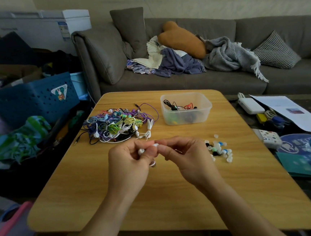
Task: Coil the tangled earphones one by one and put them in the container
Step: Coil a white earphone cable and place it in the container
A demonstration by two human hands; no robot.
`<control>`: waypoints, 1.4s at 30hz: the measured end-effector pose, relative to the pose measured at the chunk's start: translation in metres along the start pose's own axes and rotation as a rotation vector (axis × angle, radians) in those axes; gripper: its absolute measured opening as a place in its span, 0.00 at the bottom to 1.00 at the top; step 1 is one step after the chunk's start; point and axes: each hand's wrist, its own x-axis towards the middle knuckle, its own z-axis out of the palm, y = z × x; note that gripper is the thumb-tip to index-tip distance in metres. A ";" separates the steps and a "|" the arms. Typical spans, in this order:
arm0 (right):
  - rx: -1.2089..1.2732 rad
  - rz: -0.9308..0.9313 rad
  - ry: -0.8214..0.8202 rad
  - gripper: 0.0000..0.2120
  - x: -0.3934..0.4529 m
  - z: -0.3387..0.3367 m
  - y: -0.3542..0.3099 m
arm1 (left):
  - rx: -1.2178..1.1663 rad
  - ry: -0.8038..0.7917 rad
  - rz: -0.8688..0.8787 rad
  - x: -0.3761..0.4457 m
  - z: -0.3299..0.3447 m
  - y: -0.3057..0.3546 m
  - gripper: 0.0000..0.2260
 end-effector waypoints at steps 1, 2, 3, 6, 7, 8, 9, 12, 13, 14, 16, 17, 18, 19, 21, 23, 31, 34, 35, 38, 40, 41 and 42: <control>-0.058 -0.066 -0.002 0.06 0.002 0.001 0.002 | -0.099 -0.018 -0.133 0.001 -0.001 0.000 0.03; -0.109 -0.141 -0.013 0.06 0.003 0.000 0.004 | -0.186 -0.041 -0.255 0.001 -0.001 0.001 0.02; -0.147 -0.204 -0.028 0.06 0.004 -0.001 0.006 | -0.258 -0.065 -0.358 0.002 -0.002 0.002 0.02; -0.158 -0.245 -0.086 0.08 0.007 -0.006 0.006 | -0.444 -0.123 -0.526 0.004 -0.002 0.002 0.04; -0.152 -0.231 -0.107 0.09 0.007 -0.009 0.005 | -0.486 -0.138 -0.539 0.005 -0.002 0.001 0.07; -0.147 -0.216 -0.118 0.09 0.007 -0.010 0.004 | -0.509 -0.153 -0.540 0.006 -0.002 0.001 0.09; -0.139 -0.196 -0.117 0.10 0.007 -0.012 0.003 | -0.516 -0.169 -0.535 0.006 -0.002 0.001 0.10; -0.128 -0.139 -0.073 0.10 0.005 -0.015 0.000 | -0.507 -0.236 -0.520 0.005 -0.001 0.002 0.11; -0.149 -0.141 -0.069 0.10 0.005 -0.016 0.000 | -0.499 -0.251 -0.520 0.004 0.000 0.001 0.11; -0.189 -0.156 -0.072 0.10 0.005 -0.017 -0.001 | -0.488 -0.260 -0.525 0.004 0.000 0.001 0.10; -0.285 -0.186 -0.092 0.10 0.004 -0.020 -0.002 | -0.458 -0.264 -0.536 0.003 0.000 -0.001 0.10; -0.324 -0.192 -0.105 0.10 0.003 -0.022 -0.003 | -0.442 -0.266 -0.545 0.003 0.001 -0.001 0.11; -0.339 -0.189 -0.115 0.11 0.003 -0.023 -0.003 | -0.430 -0.272 -0.562 0.003 0.001 -0.002 0.13; -0.309 -0.165 -0.123 0.12 0.004 -0.023 -0.003 | -0.426 -0.283 -0.588 0.004 0.001 -0.002 0.13; -0.081 -0.047 -0.132 0.21 0.005 -0.025 -0.003 | -0.459 -0.314 -0.676 0.005 0.002 -0.001 0.08; 0.098 0.036 -0.103 0.26 0.007 -0.028 -0.003 | -0.556 -0.296 -0.772 0.006 0.003 0.001 0.05; -0.558 -0.158 -0.230 0.24 -0.008 -0.006 -0.003 | -0.773 -0.167 -0.801 0.013 0.008 -0.005 0.14; -0.695 -0.179 -0.140 0.15 -0.006 0.004 0.009 | -0.818 -0.216 -0.769 0.013 0.008 -0.002 0.21; -0.703 -0.178 -0.108 0.11 -0.005 0.005 0.011 | -0.812 -0.222 -0.749 0.012 0.009 -0.001 0.22; -0.735 -0.190 -0.033 0.10 -0.001 0.003 0.014 | -0.711 -0.275 -0.632 0.009 0.012 -0.001 0.24; -0.742 -0.216 -0.002 0.10 -0.001 0.002 0.009 | -0.651 -0.354 -0.533 0.004 0.014 0.000 0.22; -0.746 -0.248 -0.003 0.10 -0.001 0.002 0.006 | -0.589 -0.394 -0.478 0.003 0.013 -0.001 0.22; -0.750 -0.290 -0.011 0.10 -0.001 0.003 0.004 | -0.502 -0.423 -0.424 0.003 0.012 -0.002 0.25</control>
